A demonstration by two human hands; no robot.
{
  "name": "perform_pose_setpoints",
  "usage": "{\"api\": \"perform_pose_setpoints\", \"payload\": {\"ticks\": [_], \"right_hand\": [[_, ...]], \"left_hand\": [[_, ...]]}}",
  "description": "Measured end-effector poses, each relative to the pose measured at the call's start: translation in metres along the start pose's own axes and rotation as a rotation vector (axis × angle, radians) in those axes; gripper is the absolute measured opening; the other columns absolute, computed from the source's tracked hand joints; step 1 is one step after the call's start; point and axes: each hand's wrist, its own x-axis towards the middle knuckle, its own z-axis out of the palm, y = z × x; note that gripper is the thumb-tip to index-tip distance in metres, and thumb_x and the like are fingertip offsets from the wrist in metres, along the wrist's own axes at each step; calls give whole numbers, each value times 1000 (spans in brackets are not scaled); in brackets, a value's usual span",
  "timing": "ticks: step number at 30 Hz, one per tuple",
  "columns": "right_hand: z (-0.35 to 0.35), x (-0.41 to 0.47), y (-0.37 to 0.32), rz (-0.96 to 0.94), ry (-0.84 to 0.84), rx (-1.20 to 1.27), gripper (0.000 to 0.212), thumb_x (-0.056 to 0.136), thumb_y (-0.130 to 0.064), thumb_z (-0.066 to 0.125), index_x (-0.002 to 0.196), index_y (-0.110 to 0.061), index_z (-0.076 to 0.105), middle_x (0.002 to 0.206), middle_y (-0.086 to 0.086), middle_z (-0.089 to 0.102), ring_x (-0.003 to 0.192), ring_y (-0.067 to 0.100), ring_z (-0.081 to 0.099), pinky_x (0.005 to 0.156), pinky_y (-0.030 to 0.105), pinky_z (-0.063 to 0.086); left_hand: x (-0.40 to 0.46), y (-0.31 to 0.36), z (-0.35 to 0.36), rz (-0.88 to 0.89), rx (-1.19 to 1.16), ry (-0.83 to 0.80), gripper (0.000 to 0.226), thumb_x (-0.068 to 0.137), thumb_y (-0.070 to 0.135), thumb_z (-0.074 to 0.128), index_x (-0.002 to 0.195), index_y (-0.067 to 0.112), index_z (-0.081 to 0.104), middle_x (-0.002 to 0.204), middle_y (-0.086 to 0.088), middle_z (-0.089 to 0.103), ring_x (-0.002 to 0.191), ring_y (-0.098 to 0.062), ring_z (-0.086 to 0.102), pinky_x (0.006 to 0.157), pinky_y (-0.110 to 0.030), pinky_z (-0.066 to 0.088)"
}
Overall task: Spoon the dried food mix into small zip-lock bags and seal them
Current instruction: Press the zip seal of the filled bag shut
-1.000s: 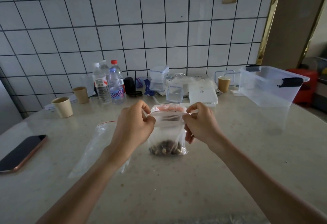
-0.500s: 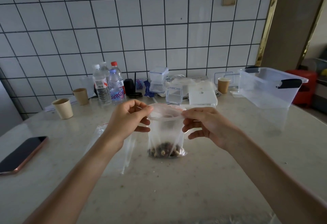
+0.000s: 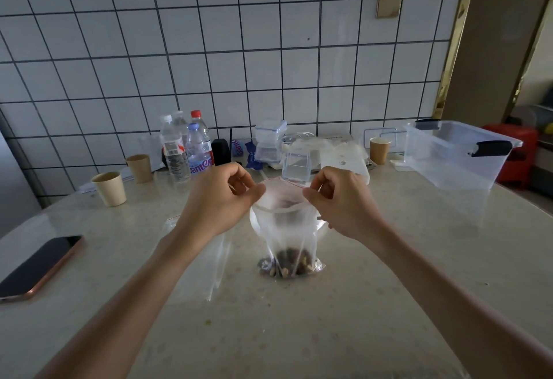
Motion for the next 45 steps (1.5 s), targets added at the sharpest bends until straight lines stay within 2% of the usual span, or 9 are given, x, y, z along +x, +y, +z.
{"api": "perform_pose_setpoints", "payload": {"ticks": [6, 11, 17, 22, 29, 35, 37, 40, 45], "right_hand": [[1, 3, -5, -28, -27, -116, 30, 82, -40, 84, 78, -28, 57, 73, -14, 56, 65, 6, 52, 55, 26, 35], [5, 6, -16, -43, -109, -284, 27, 83, -39, 83, 91, -26, 62, 80, -13, 63, 71, 9, 59, 52, 24, 33], [-2, 13, -30, -113, -29, -285, 7, 94, -24, 68, 91, -18, 71, 82, -4, 71, 74, 19, 66, 58, 27, 46], [-17, 19, -36, -221, -78, -361, 16, 97, -13, 57, 101, -16, 72, 92, 2, 75, 81, 25, 68, 70, 37, 56], [-39, 23, -32, -256, -267, -327, 27, 99, -2, 52, 115, -19, 65, 94, -3, 68, 81, 24, 66, 76, 44, 57], [-37, 9, -39, -500, -213, -367, 24, 92, -1, 62, 108, -17, 69, 104, -11, 57, 89, 10, 54, 68, 12, 34], [-34, 0, -42, -556, -283, -310, 17, 92, -10, 69, 108, -16, 69, 105, -6, 65, 89, 10, 60, 73, 14, 38], [-25, -9, -39, -545, -339, -386, 32, 94, -20, 71, 125, -21, 64, 121, -4, 70, 105, 18, 65, 85, 23, 38], [-15, -7, -30, -531, -253, -567, 27, 102, -9, 60, 128, -17, 64, 125, 1, 73, 126, 31, 59, 108, 23, 24]], "left_hand": [[10, 2, 7, -58, 87, -58, 33, 81, 37, 87, 88, 17, 63, 77, 0, 68, 59, -13, 63, 61, -30, 48], [14, 7, 12, -32, 144, -100, 23, 86, 37, 83, 83, 22, 66, 69, 6, 68, 56, -6, 64, 58, -27, 47], [16, 15, 5, 102, 167, -12, 16, 86, 33, 82, 83, 22, 71, 74, 13, 69, 69, -2, 65, 67, -28, 55], [18, 17, -5, 156, 214, -67, 3, 92, 23, 75, 90, 23, 77, 77, 13, 72, 71, -1, 67, 73, -34, 61], [22, 16, -20, 210, 225, -251, 25, 97, 4, 65, 87, 27, 61, 84, 6, 70, 72, -6, 69, 69, -32, 57], [23, 19, -18, 185, 269, -322, 38, 98, 3, 55, 80, 34, 70, 80, 7, 70, 71, -12, 70, 71, -38, 60], [23, 19, -17, 186, 268, -316, 38, 98, 5, 56, 84, 38, 69, 83, 16, 67, 73, -4, 67, 72, -32, 58], [22, 14, -17, 193, 237, -300, 31, 98, 4, 59, 95, 30, 76, 90, 17, 69, 74, -1, 67, 73, -26, 58], [19, 9, -16, 286, 271, -238, 11, 95, 18, 72, 100, 26, 77, 99, 19, 62, 68, -3, 62, 71, -29, 52]]}}
